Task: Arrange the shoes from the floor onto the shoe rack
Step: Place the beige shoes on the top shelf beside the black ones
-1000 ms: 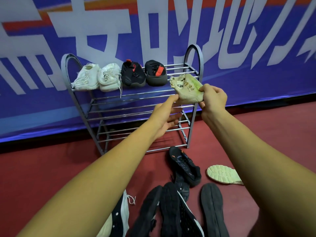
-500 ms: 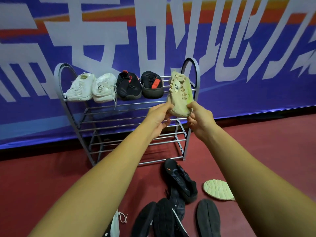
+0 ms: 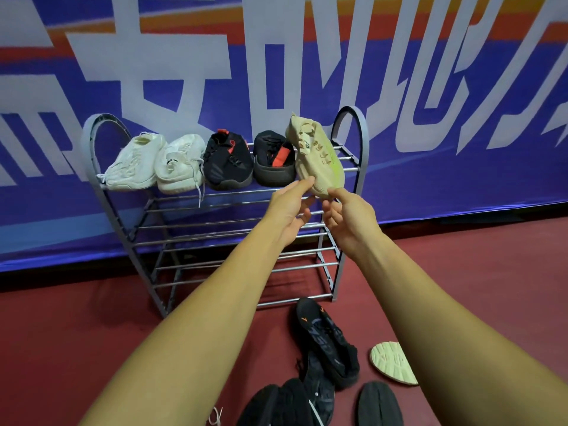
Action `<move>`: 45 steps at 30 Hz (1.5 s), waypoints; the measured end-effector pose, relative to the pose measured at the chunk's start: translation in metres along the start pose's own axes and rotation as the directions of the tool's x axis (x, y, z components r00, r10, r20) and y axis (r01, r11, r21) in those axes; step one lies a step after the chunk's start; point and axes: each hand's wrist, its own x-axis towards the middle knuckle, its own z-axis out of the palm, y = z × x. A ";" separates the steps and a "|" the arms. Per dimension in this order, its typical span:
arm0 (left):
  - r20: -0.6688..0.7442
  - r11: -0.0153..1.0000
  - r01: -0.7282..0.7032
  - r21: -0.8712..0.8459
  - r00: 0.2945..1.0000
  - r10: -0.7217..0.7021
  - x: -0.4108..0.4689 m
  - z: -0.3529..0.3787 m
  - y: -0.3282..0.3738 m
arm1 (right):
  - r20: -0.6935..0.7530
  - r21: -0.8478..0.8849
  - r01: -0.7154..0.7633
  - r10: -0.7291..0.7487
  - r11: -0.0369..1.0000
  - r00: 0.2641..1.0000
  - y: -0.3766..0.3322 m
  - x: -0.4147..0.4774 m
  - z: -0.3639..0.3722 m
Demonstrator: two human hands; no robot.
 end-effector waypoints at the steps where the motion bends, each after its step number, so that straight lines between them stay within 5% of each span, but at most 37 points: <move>1: 0.004 1.000 0.004 -0.026 1.000 -0.004 0.003 0.002 -0.001 | -0.007 0.008 0.007 -0.007 1.000 1.000 0.000 0.005 0.002; 15: -0.241 0.983 0.082 -0.166 0.963 -0.121 0.032 -0.022 0.013 | -0.033 -0.032 0.010 -0.011 0.999 0.999 -0.009 0.049 0.010; 22: -0.267 0.983 0.081 -0.164 0.956 -0.123 0.030 -0.015 0.006 | -0.046 0.218 -0.034 0.045 0.975 0.998 -0.013 0.049 0.013; 36: -0.208 0.993 0.073 -0.091 0.974 -0.091 0.024 -0.029 0.010 | -0.017 0.012 -0.042 0.042 0.999 0.999 -0.004 0.053 0.016; 45: -0.204 0.962 0.082 0.261 0.979 -0.028 -0.020 -0.070 0.012 | 0.166 -0.334 -0.107 0.170 0.936 0.971 0.019 0.031 0.017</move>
